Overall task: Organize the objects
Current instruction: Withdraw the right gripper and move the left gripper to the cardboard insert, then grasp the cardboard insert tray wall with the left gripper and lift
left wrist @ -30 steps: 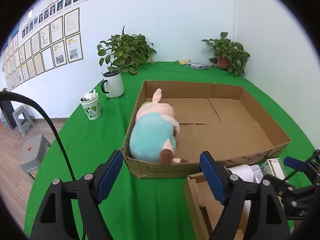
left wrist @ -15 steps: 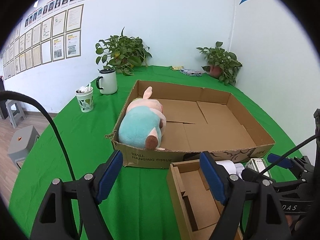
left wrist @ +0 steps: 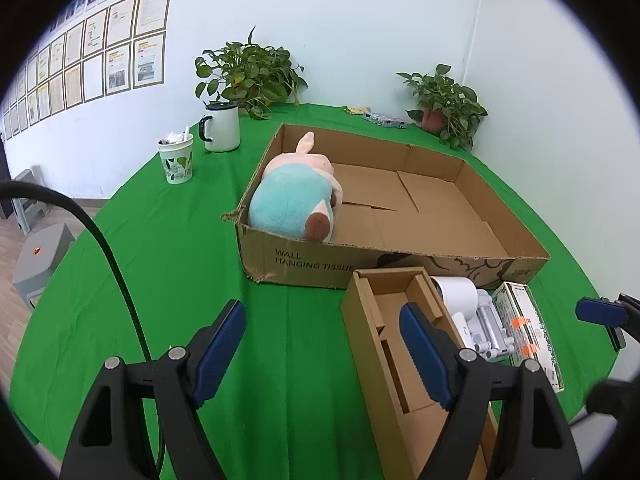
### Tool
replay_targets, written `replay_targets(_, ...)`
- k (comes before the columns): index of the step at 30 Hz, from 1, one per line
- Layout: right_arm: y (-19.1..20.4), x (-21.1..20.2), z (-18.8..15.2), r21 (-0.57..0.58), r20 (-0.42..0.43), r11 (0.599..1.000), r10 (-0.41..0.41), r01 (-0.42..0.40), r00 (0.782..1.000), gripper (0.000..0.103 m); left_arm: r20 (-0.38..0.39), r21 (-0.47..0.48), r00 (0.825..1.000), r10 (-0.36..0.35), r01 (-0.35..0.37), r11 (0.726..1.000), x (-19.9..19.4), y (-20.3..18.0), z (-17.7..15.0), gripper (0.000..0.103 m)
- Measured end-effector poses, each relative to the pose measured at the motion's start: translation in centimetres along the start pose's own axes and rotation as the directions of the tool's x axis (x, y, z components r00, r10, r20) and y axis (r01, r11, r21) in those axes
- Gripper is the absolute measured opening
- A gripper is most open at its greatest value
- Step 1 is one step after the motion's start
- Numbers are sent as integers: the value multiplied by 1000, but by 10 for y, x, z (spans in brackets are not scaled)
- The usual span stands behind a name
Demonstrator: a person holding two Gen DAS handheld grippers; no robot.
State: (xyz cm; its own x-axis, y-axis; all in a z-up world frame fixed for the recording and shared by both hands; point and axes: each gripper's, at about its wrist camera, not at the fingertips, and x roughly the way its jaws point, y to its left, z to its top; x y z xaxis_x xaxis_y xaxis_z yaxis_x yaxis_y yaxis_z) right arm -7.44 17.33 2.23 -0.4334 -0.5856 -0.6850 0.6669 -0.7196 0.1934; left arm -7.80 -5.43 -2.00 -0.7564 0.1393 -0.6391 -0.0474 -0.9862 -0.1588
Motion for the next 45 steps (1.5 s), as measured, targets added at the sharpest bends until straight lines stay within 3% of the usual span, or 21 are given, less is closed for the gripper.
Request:
replay_targets(3, 15, -7, -3, -5, -23, 996, 87, -87, 996, 100, -7, -3, 1000, -6, 6, 1000, -4, -1, -4, 79)
replay_targets(7, 30, -8, -11, 46, -56, 970, 241, -239, 969, 100, -10, -15, 1000, -15, 14, 1000, -15, -1, -9, 79)
replay_targets(9, 31, -7, -16, 95, -72, 941, 333, -326, 940, 100, -14, -17, 1000, -18, 17, 1000, -20, 1, -11, 79)
replay_targets(13, 15, 7, -27, 285, -109, 842, 503, -457, 858, 100, -24, -18, 1000, -10, 10, 1000, -30, 5, -14, 79)
replay_targets(14, 13, 10, -30, 309, -113, 836, 506, -454, 855, 100, -27, -17, 1000, -11, 10, 1000, -31, 5, -15, 79)
replay_targets(20, 6, 38, -43, 289, -182, 937, 255, -196, 950, 100, -90, -21, 994, -64, 63, 998, -11, 1, -24, 79)
replay_targets(24, 7, 48, -49, 230, -195, 972, 97, -50, 976, 96, -131, -38, 986, -102, 97, 995, 7, -2, -29, 79)
replay_targets(27, 10, 53, -51, 183, -191, 981, -27, 63, 981, 89, -168, -62, 977, -132, 123, 990, 22, -4, -34, 79)
replay_targets(31, 2, 61, -51, 146, -171, 973, -154, 179, 973, 72, -196, -66, 970, -143, 133, 989, 37, -5, -40, 76)
replay_targets(34, -8, 72, -47, 143, -177, 966, -188, 214, 966, 51, -203, -51, 970, -136, 128, 990, 42, -8, -42, 70)
replay_targets(36, -10, 73, -47, 147, -166, 965, -194, 219, 967, 47, -212, -52, 968, -137, 128, 990, 45, -8, -44, 65)
replay_targets(38, -11, 79, -42, 136, -155, 965, -204, 226, 967, 36, -220, -55, 965, -142, 133, 990, 47, -9, -45, 58)
replay_targets(42, -6, 81, -40, 127, -142, 962, -223, 241, 965, 33, -219, -40, 961, -167, 162, 986, 49, -14, -48, 45)
replay_targets(45, -2, 82, -38, 132, -140, 965, -207, 225, 968, 21, -222, -43, 955, -198, 194, 980, 48, -17, -49, 31)
